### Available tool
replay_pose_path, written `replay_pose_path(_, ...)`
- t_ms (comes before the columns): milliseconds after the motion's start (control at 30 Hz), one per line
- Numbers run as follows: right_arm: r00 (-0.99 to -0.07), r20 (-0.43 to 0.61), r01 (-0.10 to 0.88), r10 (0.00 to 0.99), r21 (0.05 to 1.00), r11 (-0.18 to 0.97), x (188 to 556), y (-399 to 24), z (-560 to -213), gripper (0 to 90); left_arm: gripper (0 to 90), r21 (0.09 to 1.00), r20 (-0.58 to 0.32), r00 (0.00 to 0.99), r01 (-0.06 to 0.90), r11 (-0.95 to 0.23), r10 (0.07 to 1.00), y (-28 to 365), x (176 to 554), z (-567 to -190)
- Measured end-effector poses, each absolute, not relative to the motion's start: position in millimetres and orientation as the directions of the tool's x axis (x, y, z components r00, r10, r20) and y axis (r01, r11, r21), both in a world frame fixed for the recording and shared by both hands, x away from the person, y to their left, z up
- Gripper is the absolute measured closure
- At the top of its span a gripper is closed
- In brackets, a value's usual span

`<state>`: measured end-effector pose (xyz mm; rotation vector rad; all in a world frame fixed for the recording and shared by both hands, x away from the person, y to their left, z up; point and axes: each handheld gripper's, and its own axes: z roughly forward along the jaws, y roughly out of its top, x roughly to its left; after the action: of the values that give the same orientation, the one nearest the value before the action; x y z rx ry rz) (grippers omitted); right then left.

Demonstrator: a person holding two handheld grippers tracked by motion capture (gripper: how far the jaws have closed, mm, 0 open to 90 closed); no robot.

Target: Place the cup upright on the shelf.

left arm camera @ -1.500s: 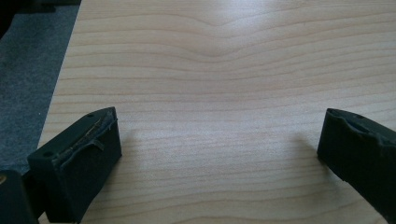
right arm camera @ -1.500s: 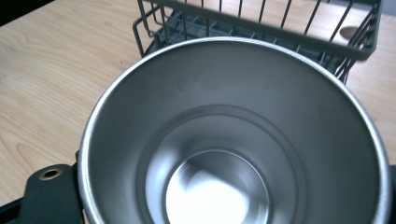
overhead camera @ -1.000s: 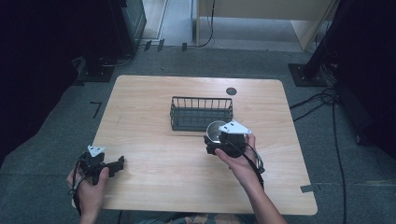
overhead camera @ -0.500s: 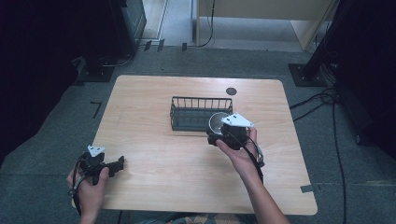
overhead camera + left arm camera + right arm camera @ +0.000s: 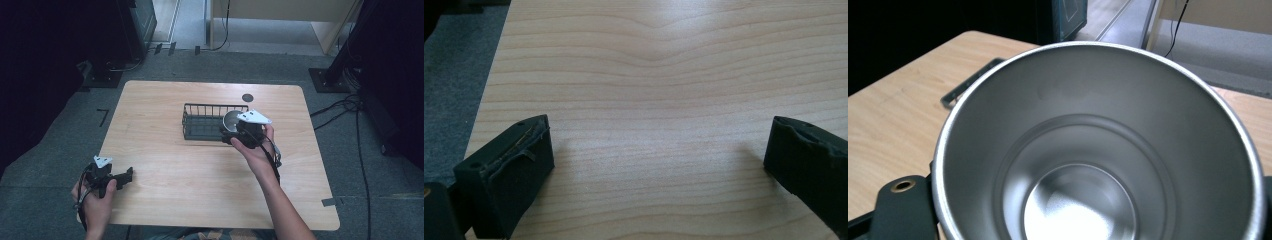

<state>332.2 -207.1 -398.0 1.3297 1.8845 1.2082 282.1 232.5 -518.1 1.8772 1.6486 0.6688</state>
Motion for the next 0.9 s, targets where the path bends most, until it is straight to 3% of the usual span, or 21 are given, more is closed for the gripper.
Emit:
replay_pose_path(500, -0.33, 0.086, 0.422, 0.94, 0.904, 0.065, 369.4, -203.2, -385.9, 17.7, 0.0, 0.688, 0.011, 0.124, 0.72, -0.098, 0.992, 232.5, 282.1, -518.1)
replay_pose_path(900, -0.295, 0.106, 0.44, 0.95, 0.897, 0.036, 398.8, -198.0, -399.6, 17.8, 0.0, 0.688, 0.01, 0.123, 0.719, -0.097, 0.992, 232.4, 282.1, -518.2)
